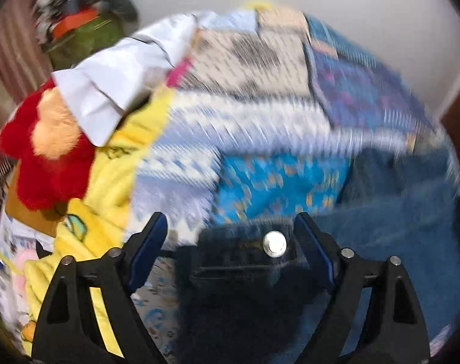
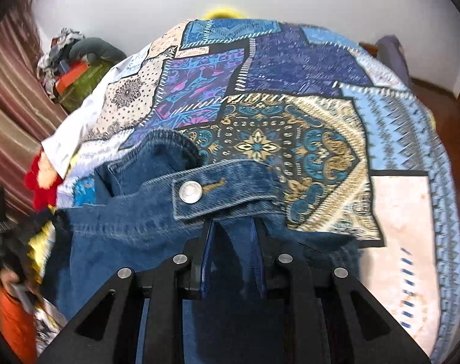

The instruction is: Fold large clothes

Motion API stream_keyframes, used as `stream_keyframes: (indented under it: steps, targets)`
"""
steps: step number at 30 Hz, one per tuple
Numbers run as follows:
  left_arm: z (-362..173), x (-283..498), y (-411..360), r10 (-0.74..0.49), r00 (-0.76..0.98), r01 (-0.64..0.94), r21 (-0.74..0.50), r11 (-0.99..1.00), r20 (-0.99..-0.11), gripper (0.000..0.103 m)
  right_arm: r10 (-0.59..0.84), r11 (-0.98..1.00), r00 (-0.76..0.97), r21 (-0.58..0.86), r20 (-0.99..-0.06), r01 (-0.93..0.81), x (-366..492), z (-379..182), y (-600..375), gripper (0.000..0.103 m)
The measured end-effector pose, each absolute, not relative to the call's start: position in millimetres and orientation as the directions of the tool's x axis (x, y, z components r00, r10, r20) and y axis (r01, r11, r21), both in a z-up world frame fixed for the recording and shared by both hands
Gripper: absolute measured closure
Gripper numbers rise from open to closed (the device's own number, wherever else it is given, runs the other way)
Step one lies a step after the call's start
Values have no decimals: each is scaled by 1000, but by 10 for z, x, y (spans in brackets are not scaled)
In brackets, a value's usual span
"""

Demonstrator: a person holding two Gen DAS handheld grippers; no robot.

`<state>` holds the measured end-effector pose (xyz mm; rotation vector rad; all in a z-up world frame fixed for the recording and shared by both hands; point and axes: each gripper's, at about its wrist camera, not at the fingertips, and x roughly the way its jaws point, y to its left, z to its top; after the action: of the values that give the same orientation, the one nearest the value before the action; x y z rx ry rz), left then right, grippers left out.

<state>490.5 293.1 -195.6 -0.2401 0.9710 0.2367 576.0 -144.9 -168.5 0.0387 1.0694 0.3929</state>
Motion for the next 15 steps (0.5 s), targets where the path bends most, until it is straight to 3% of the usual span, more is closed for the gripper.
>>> stream_keyframes:
  steps: [4, 10, 15]
  targets:
    - [-1677, 4725, 3125, 109, 578, -359, -132, 924, -809, 17, 338, 919, 449, 185, -827, -349, 5515, -1512, -1436, 84]
    - [-1621, 4437, 2776, 78, 565, -233, -67, 970, -822, 17, 387, 856, 462, 124, -798, -502, 5035, -1288, -1101, 84]
    - [-1797, 4232, 2221, 26, 550, -80, -21, 997, -835, 17, 455, 781, 360, 170, -815, -601, 4679, -1431, -658, 84]
